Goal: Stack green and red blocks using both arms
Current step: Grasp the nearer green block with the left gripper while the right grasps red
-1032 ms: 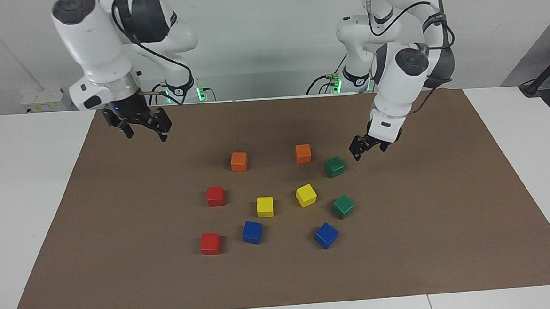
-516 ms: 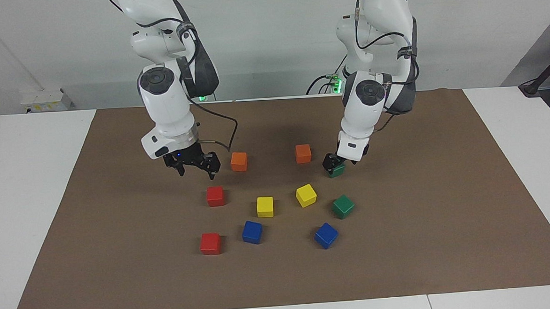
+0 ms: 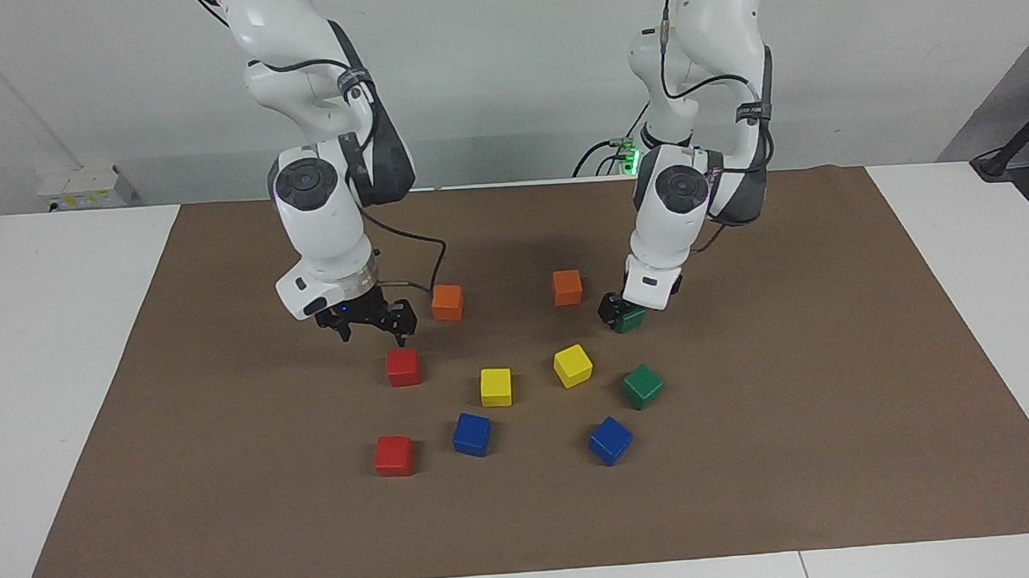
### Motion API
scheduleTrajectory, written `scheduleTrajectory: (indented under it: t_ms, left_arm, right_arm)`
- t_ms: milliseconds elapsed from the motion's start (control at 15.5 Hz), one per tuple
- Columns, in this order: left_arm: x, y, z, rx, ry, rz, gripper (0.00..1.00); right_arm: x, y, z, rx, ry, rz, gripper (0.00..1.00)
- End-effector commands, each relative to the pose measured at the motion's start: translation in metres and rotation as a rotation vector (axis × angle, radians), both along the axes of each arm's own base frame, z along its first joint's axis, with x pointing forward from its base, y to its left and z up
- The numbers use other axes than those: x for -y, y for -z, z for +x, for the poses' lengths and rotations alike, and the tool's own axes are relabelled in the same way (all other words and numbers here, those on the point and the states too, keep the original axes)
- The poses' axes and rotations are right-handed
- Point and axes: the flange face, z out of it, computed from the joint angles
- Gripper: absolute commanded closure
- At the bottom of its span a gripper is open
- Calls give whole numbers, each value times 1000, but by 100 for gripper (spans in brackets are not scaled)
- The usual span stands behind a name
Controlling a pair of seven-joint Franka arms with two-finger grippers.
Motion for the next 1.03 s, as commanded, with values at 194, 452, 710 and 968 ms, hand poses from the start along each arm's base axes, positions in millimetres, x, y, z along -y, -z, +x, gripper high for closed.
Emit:
scheduleTrajectory:
  t_ms: [194,452,710,968]
  left_arm:
    - [6,14,-17,19,0,-13,0]
    - [7,16,-19,11,-7,-10,22]
    - [6,19,-22,-5,-5,-1,100]
    - [-19,-1,-10,-25,61,18,100]
  right_arm:
    - [-7,21,-13,27,-120,4,0]
    - [-6,41,-14,25,-178,-10,0]
    - [-7,59,-11,18,-181,-15,0]
    - [-7,72,-10,11,-194,-31,0]
